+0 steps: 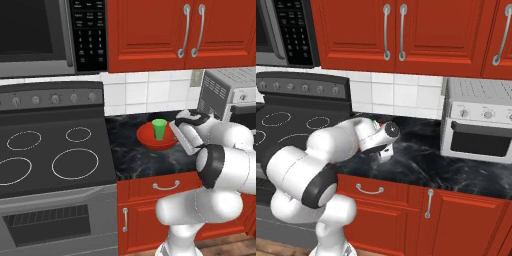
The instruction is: Place the cup inside the bowl on the dining table and move the bowl to any counter.
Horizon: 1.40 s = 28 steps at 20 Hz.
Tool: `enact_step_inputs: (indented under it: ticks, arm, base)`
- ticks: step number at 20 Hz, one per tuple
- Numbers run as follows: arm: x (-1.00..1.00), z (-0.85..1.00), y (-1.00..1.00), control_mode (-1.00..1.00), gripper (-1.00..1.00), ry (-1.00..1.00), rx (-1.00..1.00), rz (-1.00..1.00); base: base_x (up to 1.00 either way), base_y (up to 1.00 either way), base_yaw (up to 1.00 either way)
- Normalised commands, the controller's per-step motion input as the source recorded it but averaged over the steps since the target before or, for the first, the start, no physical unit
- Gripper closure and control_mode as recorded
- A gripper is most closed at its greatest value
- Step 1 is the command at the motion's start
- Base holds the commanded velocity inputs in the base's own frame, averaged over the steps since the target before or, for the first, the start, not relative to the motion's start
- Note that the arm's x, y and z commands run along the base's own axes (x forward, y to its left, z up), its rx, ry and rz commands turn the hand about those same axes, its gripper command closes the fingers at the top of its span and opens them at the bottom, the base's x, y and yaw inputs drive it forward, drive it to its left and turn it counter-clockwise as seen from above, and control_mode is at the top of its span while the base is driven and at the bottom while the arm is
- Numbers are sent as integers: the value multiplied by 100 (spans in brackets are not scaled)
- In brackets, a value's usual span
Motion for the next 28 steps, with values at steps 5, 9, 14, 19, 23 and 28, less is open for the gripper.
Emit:
enact_step_inputs:
  ticks: [5,9,14,19,23,28]
  arm:
    - [23,-17,0,-100,100,0,0,0]
    - [22,-25,0,-100,100,0,0,0]
    - [19,-28,0,-100,100,2,0,0]
    - [18,-25,0,-100,100,2,0,0]
    - [19,-22,0,-100,100,3,0,0]
    - [3,-3,0,-100,100,2,0,0]
  base:
    - [0,0,0]
    - [0,0,0]
    - [0,0,0]
    - [0,0,0]
    - [0,0,0]
    - [0,0,0]
